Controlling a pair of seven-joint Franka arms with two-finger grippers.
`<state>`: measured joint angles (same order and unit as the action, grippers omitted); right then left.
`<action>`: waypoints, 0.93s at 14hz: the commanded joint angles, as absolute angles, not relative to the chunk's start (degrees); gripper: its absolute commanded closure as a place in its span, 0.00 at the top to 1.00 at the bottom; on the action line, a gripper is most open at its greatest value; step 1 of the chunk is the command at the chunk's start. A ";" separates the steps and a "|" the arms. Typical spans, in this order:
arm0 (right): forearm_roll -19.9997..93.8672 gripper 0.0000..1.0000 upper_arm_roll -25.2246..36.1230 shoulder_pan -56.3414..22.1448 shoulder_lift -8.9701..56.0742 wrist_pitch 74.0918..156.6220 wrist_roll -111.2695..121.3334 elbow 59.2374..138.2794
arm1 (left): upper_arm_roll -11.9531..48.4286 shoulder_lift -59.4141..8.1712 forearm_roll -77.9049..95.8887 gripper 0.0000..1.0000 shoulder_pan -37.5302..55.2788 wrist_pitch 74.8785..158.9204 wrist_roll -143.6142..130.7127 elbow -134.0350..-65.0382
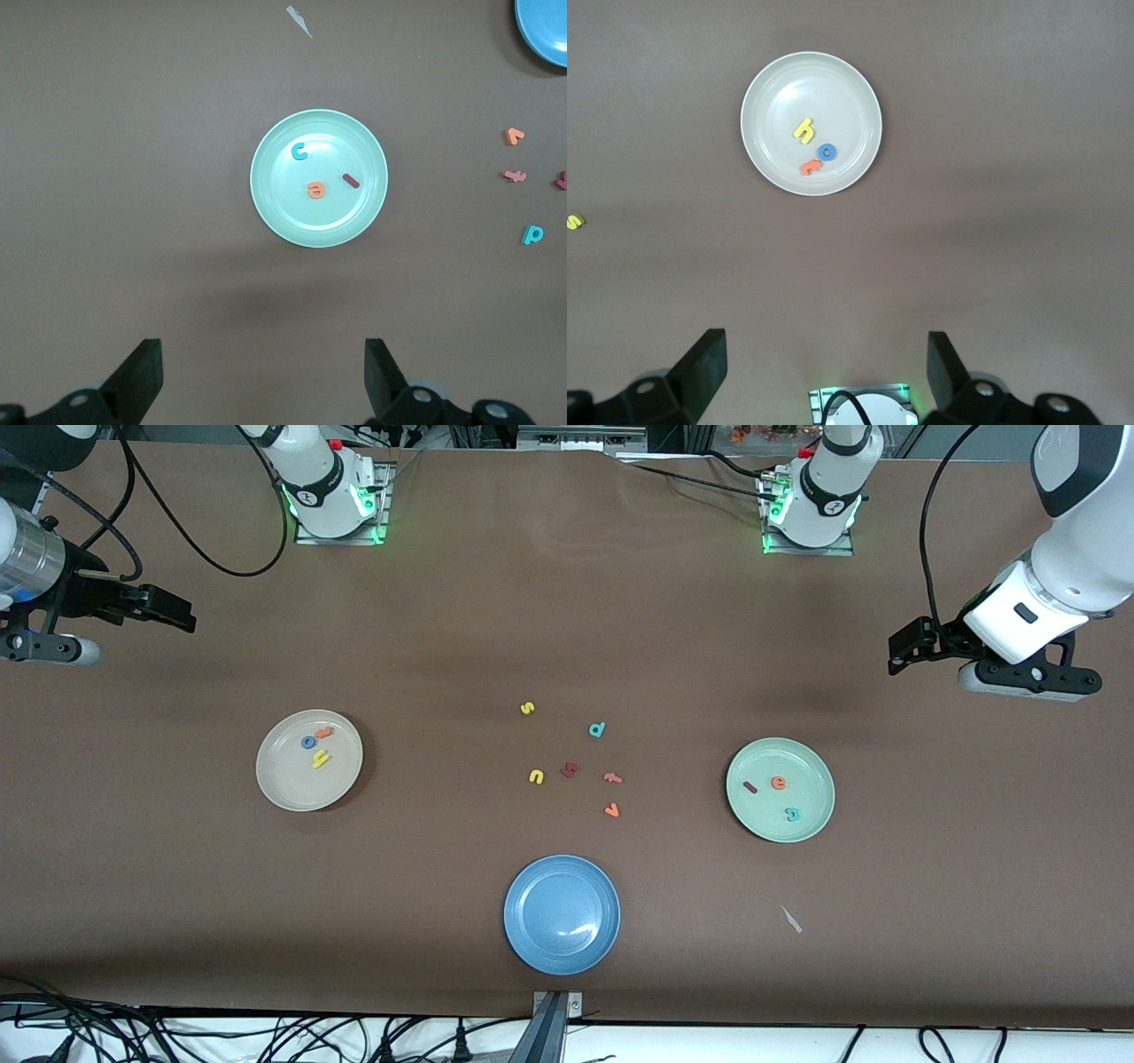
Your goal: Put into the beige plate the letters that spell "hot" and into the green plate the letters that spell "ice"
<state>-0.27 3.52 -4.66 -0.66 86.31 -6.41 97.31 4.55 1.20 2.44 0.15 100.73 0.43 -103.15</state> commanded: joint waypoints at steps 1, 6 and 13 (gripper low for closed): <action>-0.62 1.00 3.25 -4.31 -0.26 85.25 -6.15 96.15 | 5.54 2.02 1.05 1.00 -0.88 99.84 -0.09 -103.18; -0.62 1.00 3.16 -4.31 -0.26 85.25 -6.15 96.07 | 5.71 1.14 1.14 1.00 -0.97 99.76 -0.26 -102.30; -0.53 1.00 3.25 -4.31 -0.26 85.25 -6.15 96.15 | 5.97 0.97 -0.70 1.00 -1.05 99.06 -0.70 -101.78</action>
